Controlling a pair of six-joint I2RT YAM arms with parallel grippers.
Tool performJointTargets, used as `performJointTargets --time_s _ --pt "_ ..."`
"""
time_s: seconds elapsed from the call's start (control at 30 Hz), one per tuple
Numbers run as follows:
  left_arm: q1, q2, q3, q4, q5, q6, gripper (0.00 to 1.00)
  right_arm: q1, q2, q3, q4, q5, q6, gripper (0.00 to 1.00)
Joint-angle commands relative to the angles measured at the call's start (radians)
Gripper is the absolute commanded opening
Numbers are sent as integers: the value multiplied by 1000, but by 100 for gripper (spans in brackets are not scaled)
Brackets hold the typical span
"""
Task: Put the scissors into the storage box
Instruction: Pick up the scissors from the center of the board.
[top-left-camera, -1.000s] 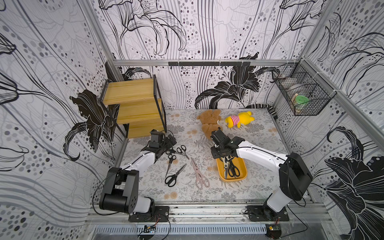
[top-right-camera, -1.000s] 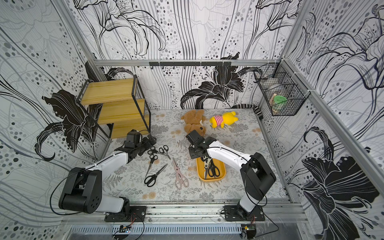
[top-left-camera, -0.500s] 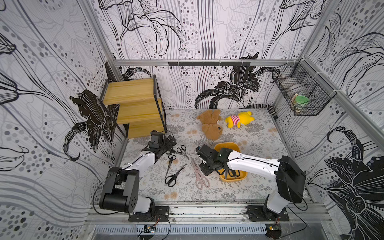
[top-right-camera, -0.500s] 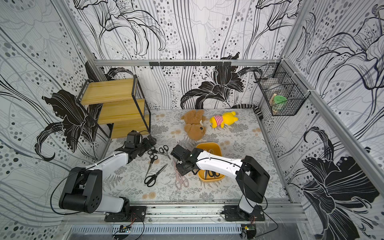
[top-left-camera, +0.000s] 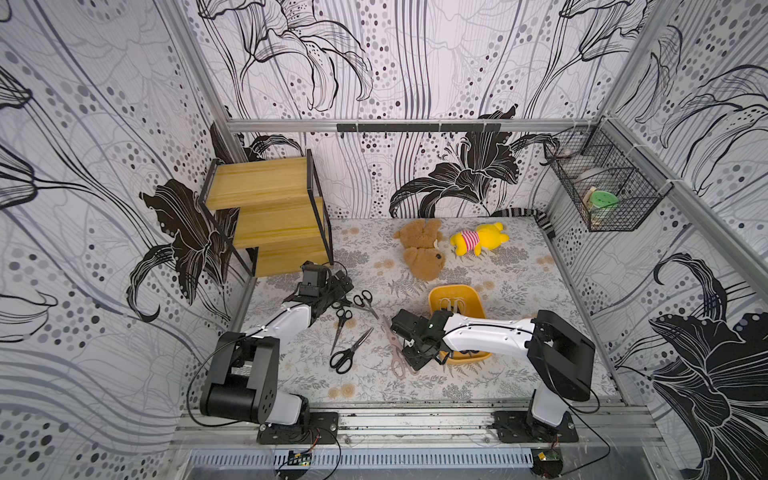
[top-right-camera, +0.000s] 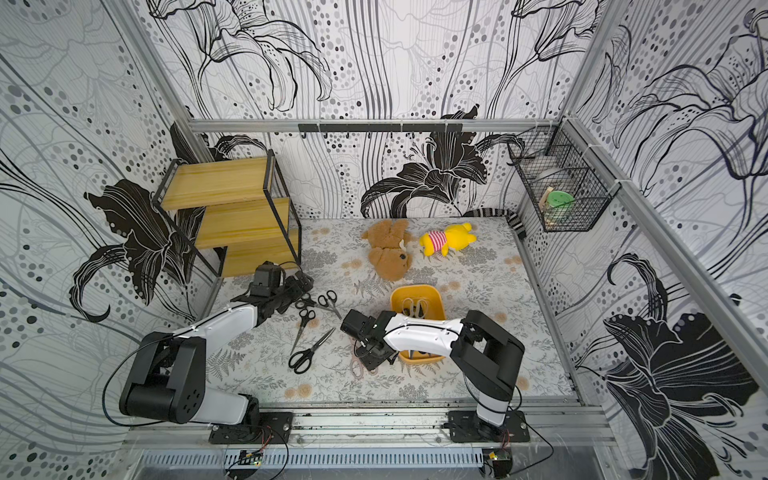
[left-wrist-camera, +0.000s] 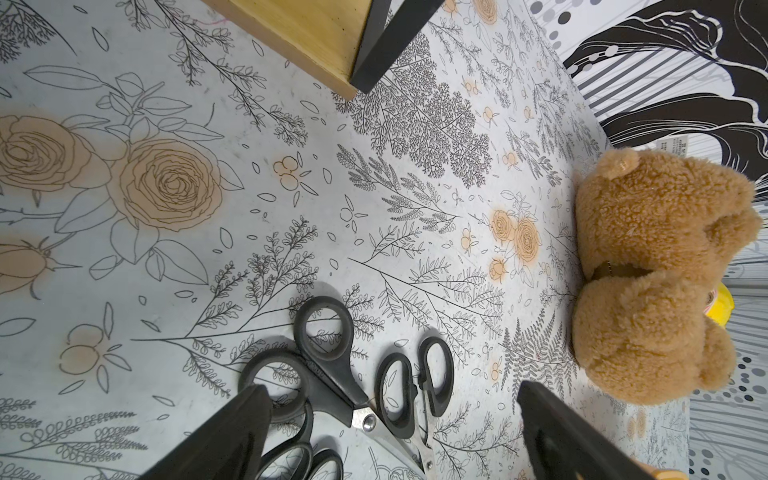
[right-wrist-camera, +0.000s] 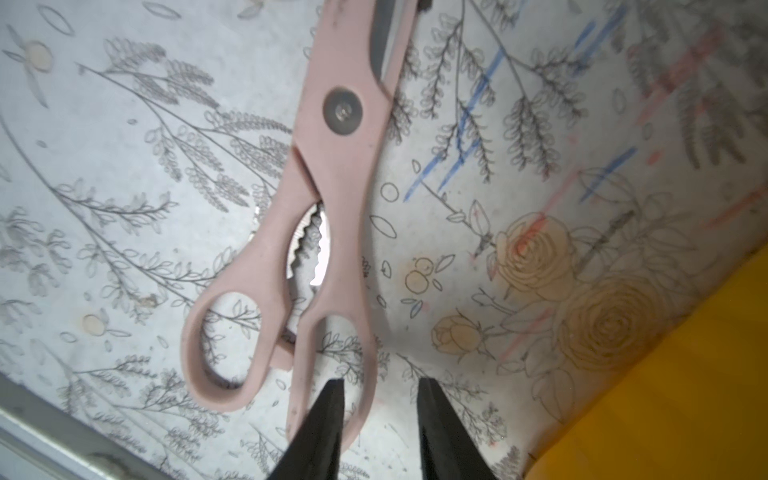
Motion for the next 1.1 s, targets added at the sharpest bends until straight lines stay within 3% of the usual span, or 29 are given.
performJointTargets --time_s 0.0,0.5,1.07 --pt "3 6 -9 35 -1 -1 97 0 24 -17 3 13 20 34" --pt "3 5 -6 37 2 -2 97 1 83 0 -7 32 23 28" --pt "3 7 1 25 2 5 97 1 73 -3 -14 71 22 7"
